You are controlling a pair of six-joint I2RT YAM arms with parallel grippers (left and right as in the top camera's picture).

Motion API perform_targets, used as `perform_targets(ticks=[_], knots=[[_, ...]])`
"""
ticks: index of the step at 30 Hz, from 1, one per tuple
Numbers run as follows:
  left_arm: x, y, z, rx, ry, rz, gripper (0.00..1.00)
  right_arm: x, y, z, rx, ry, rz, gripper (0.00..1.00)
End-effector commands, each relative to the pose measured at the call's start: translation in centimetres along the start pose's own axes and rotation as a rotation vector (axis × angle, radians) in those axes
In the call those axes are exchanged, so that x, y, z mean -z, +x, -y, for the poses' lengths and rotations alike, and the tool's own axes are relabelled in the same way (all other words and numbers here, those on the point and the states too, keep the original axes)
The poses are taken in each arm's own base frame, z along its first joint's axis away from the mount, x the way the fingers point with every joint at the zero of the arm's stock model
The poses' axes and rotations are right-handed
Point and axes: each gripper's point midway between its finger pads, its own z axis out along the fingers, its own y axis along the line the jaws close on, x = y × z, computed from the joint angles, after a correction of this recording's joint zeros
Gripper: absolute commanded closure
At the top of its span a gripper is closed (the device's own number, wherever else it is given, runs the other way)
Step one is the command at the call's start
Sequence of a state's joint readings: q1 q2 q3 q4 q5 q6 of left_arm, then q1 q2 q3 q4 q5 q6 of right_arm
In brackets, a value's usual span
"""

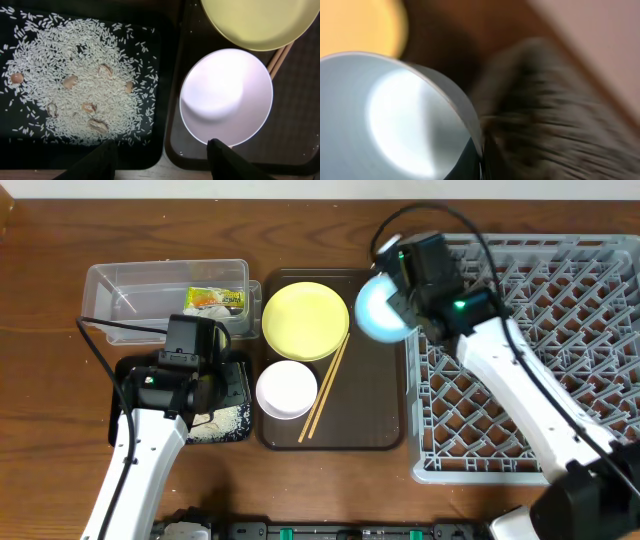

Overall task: Sort waste into correct bins and load items into the dishwasher rack
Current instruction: 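Place the light-blue bowl upright at the rack's back-left edge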

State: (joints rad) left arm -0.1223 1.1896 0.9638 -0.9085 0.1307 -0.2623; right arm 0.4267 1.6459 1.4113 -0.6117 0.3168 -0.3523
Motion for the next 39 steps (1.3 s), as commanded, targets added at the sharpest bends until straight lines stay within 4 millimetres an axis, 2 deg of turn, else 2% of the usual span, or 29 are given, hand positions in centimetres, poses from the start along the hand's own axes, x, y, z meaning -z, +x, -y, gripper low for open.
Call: perform_targets(ticks=[1, 3, 5, 8, 11, 18, 22, 30, 39], knots=[[0.0, -0.3, -0.2, 0.010, -0.012, 0.006, 0.39, 1.9, 1.1, 8.5, -0.100, 0.420, -0.066, 0.99], [0.0, -0.3, -0.2, 0.010, -0.012, 0.006, 0.40, 2.6, 1.4, 11.4, -0.149, 0.578, -0.081, 0.99], [0.0, -0.3, -0.2, 0.010, -0.012, 0.006, 0.40, 2.9, 2.0, 13.5, -0.190, 0.686, -0.098, 0.99], [0.0, -0.3, -0.2, 0.010, -0.011, 0.006, 0.40, 1.9, 2.8, 14.9, -0.221, 0.751, -0.124, 0.99], [0.0, -0.3, -0.2, 0.010, -0.012, 0.006, 0.40, 0.0, 3.7, 15.0, -0.220, 0.757, -0.155, 0.99], [0.0, -0.3, -0.2, 0.010, -0.011, 0.006, 0.39, -5.1, 5.6, 13.5, -0.174, 0.734, -0.235, 0.99], [0.0, -0.3, -0.2, 0.010, -0.011, 0.006, 0.40, -6.7, 6.2, 12.3, -0.152, 0.717, -0.263, 0.99], [0.0, -0.3, -0.2, 0.010, -0.011, 0.006, 0.39, -7.2, 5.8, 9.7, -0.123, 0.666, -0.265, 0.99], [0.0, -0.3, -0.2, 0.010, -0.011, 0.006, 0.39, -6.9, 7.2, 7.6, -0.122, 0.629, -0.322, 0.85]])
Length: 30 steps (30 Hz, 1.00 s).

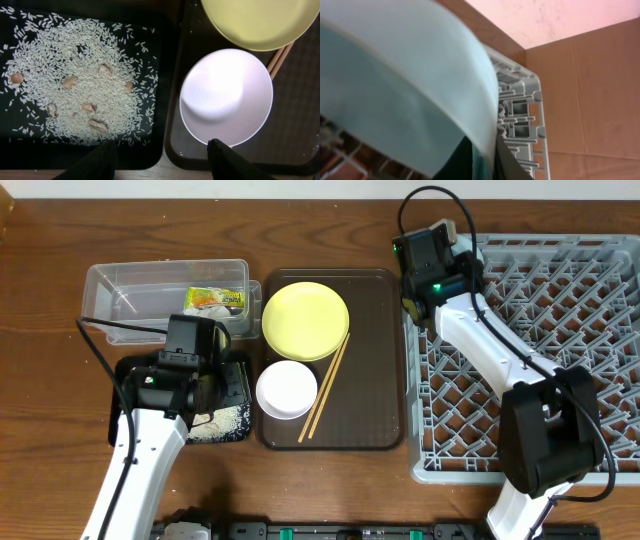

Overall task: Sort waste into correct bins and load items into the dishwasher rack
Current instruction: 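Place the light-blue bowl upright at the rack's back-left edge, then grasp the white bowl rim with the right gripper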

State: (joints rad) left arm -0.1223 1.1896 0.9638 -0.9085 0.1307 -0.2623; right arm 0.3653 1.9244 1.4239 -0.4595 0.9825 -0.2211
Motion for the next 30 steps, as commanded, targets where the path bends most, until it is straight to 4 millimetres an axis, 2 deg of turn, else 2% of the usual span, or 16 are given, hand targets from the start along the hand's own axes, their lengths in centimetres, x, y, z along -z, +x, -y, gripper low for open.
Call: perform_targets(ticks=[1, 5, 7, 9, 12, 14, 15, 17, 22, 24, 27, 30], knots=[[0.0, -0.3, -0.2, 0.010, -0.011, 0.006, 0.39, 0.0, 0.8, -1.2, -0.021, -0.017, -0.022, 0.85], [0.0, -0.3, -0.2, 0.010, -0.011, 0.006, 0.39, 0.8, 1.6, -1.3, -0.062, -0.038, -0.047, 0.82], [0.0, -0.3, -0.2, 0.010, -0.011, 0.006, 0.39, 1.7, 1.6, -1.6, -0.066, -0.102, -0.042, 0.73], [0.0, -0.3, -0.2, 0.010, -0.011, 0.006, 0.39, 2.9, 1.5, -1.8, -0.073, -0.193, -0.028, 0.54], [0.0, -0.3, -0.2, 0.010, -0.011, 0.005, 0.39, 4.7, 1.1, -1.3, -0.094, -0.278, 0.001, 0.40], [0.0, -0.3, -0.2, 0.010, -0.011, 0.006, 0.38, 6.2, 0.6, -0.5, -0.118, -0.329, 0.032, 0.31], [0.0, -0.3, -0.2, 0.010, -0.012, 0.006, 0.34, 6.9, 0.4, -0.2, -0.129, -0.359, 0.047, 0.28], [0.0, -0.3, -0.2, 0.010, -0.012, 0.006, 0.34, 8.4, 0.0, -0.3, -0.148, -0.447, 0.080, 0.27], [0.1, -0.3, -0.4, 0.010, -0.019, 0.005, 0.34, 14.7, -1.5, -4.6, -0.150, -0.884, 0.179, 0.26], [0.1, -0.2, -1.4, 0.027, -0.075, 0.008, 0.34, 17.8, -1.7, -6.9, -0.137, -1.081, 0.192, 0.25], [0.4, 0.0, -3.5, 0.132, -0.165, 0.011, 0.33, 20.7, -1.4, -9.2, -0.121, -1.234, 0.174, 0.25], [0.6, 0.0, -5.1, 0.228, -0.189, 0.013, 0.32, 22.1, -0.8, -11.4, -0.066, -1.275, 0.160, 0.24]])
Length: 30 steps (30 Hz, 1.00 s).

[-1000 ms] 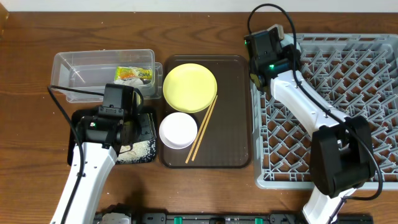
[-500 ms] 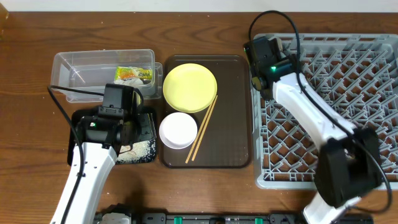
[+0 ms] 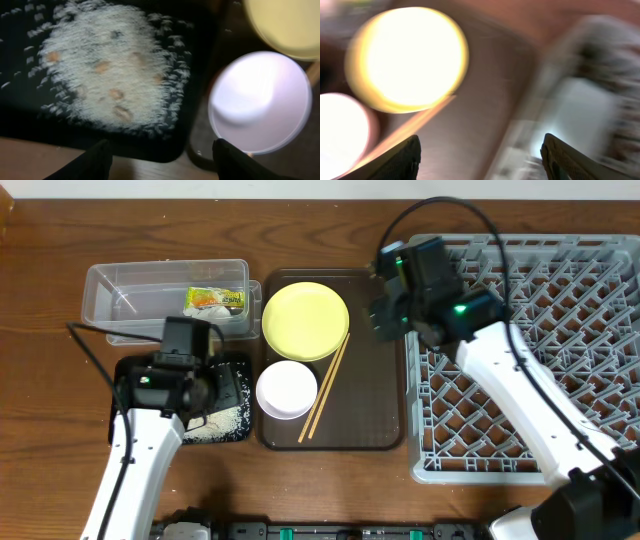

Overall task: Sort waste into correct bins and load items into the dishwasher rack
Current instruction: 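Grasp the white bowl rim with the right gripper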

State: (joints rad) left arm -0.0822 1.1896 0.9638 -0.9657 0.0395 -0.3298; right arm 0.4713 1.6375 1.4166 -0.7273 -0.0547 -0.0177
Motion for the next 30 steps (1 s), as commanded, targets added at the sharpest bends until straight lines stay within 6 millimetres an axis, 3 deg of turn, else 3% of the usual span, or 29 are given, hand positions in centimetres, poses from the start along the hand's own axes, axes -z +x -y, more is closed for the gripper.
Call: perform_targets(ticks=[1, 7, 10, 20, 24, 27, 30], knots=[[0.2, -0.8, -2.8, 0.173, -0.078, 0.026, 0.32, -1.5, 1.1, -5.5, 0.014, -0.199, -0.054, 0.24], [0.3, -1.2, -5.1, 0.314, -0.079, 0.018, 0.24, -4.9, 4.0, -9.6, 0.032, -0.242, -0.180, 0.25], [0.4, -1.0, -5.7, 0.333, -0.088, 0.011, 0.23, -6.7, 5.8, -11.1, 0.018, -0.248, -0.248, 0.32], [0.4, -0.8, -5.7, 0.333, -0.092, 0.001, 0.23, -11.0, 10.5, -13.2, -0.014, -0.235, -0.408, 0.50], [0.4, -0.7, -5.7, 0.333, -0.092, 0.000, 0.23, -11.5, 10.9, -13.3, -0.012, -0.233, -0.421, 0.65], [0.4, -0.7, -5.7, 0.333, -0.093, -0.003, 0.23, -11.6, 10.1, -13.3, -0.014, -0.238, -0.390, 0.75], [0.4, -0.6, -5.7, 0.333, -0.093, -0.004, 0.23, -11.5, 9.2, -12.9, -0.024, -0.238, -0.362, 0.92]])
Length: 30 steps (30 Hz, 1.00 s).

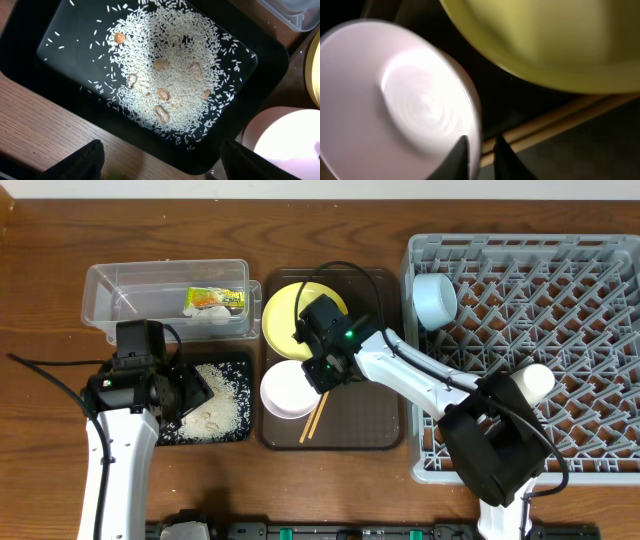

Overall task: Sort waste into correct bins and load items into the dishwasher rack
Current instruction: 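Grasp the white bowl rim with the right gripper, then place the white bowl upright in the rack's back-left corner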

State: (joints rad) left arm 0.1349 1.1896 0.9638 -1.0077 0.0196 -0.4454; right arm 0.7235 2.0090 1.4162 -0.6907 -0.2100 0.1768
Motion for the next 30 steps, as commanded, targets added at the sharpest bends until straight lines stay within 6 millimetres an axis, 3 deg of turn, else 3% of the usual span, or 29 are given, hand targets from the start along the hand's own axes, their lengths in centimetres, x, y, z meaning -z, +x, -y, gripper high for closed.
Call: perform_targets(ticks=[1, 7, 14, 19, 24, 30], knots=[[0.2, -0.1, -0.1, 0.010, -0.001, 0.004, 0.23, 0.8, -0.8, 0.1, -0.015, -0.005, 0.027, 0.95], [0.2, -0.1, -0.1, 0.010, -0.001, 0.004, 0.23, 3.8, -2.4, 2.0, -0.054, 0.007, 0.102, 0.99], [0.2, -0.2, -0.1, 0.010, -0.001, 0.005, 0.23, 11.1, -4.2, 4.6, -0.046, 0.044, 0.257, 0.99], [0.2, -0.2, -0.1, 0.010, -0.001, 0.005, 0.23, 17.5, -4.3, 10.5, -0.082, 0.305, 0.376, 0.99], [0.2, -0.2, -0.1, 0.010, 0.000, 0.005, 0.23, 26.0, -3.8, 18.0, -0.149, 0.736, 0.511, 0.99], [0.2, -0.3, 0.0, 0.011, 0.001, 0.009, 0.23, 34.3, -2.7, 24.6, -0.168, 1.226, 0.516, 0.99]])
